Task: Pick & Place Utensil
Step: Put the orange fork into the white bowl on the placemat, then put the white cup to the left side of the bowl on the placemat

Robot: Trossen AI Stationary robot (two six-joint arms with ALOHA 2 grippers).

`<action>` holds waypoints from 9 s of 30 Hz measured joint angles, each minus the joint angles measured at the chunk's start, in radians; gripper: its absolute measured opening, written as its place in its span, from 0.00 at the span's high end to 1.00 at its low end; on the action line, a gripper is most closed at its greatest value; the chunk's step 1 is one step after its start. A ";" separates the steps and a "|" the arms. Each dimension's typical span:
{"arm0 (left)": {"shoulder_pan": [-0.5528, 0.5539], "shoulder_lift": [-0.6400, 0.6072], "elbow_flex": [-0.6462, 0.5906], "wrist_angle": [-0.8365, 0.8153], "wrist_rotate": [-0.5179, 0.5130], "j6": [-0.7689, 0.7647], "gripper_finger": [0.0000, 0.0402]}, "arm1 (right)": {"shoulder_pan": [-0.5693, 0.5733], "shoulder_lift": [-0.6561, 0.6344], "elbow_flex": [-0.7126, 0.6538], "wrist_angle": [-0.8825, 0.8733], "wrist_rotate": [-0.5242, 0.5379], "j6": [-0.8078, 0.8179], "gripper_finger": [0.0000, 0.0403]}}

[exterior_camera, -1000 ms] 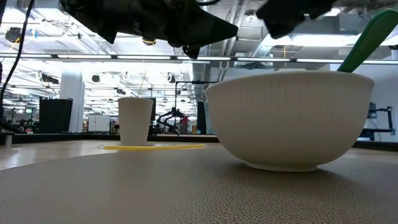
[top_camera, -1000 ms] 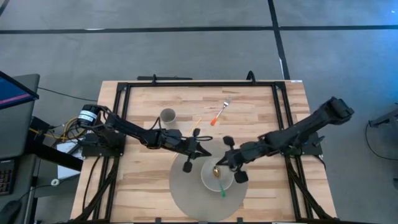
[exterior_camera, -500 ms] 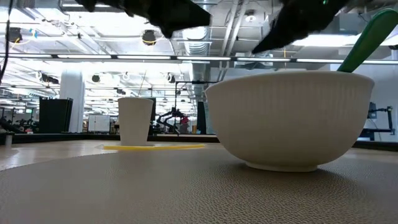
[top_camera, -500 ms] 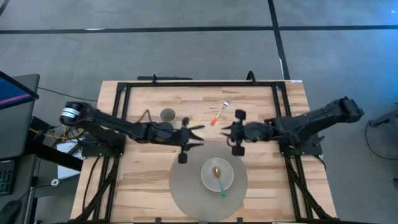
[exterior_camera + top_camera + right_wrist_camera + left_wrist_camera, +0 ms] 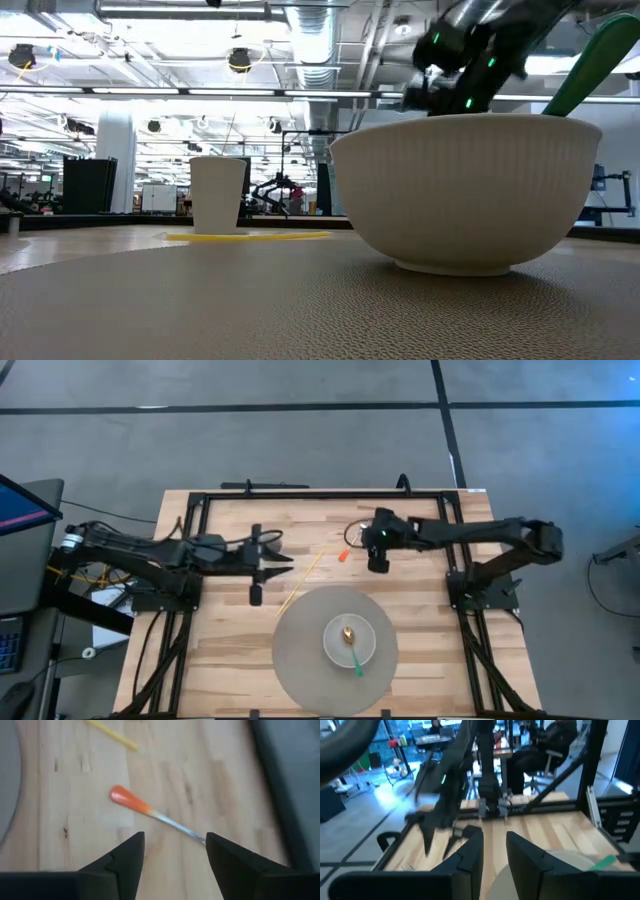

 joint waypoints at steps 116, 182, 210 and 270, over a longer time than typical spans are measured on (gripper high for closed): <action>0.000 -0.037 -0.097 -0.141 0.001 -0.072 0.79 | 0.606 0.148 0.423 -0.029 -0.065 0.593 1.00; 0.000 -0.038 -0.097 -0.114 0.001 -0.113 0.79 | 0.680 0.043 0.248 0.018 0.094 0.664 0.76; 0.215 -0.003 -0.096 -0.385 -0.167 -0.199 0.79 | 0.429 -0.443 -0.149 0.082 0.114 0.454 0.76; 0.317 0.150 -0.277 -0.210 -0.087 -0.297 0.96 | 0.236 -0.555 -0.211 0.133 0.103 0.326 0.76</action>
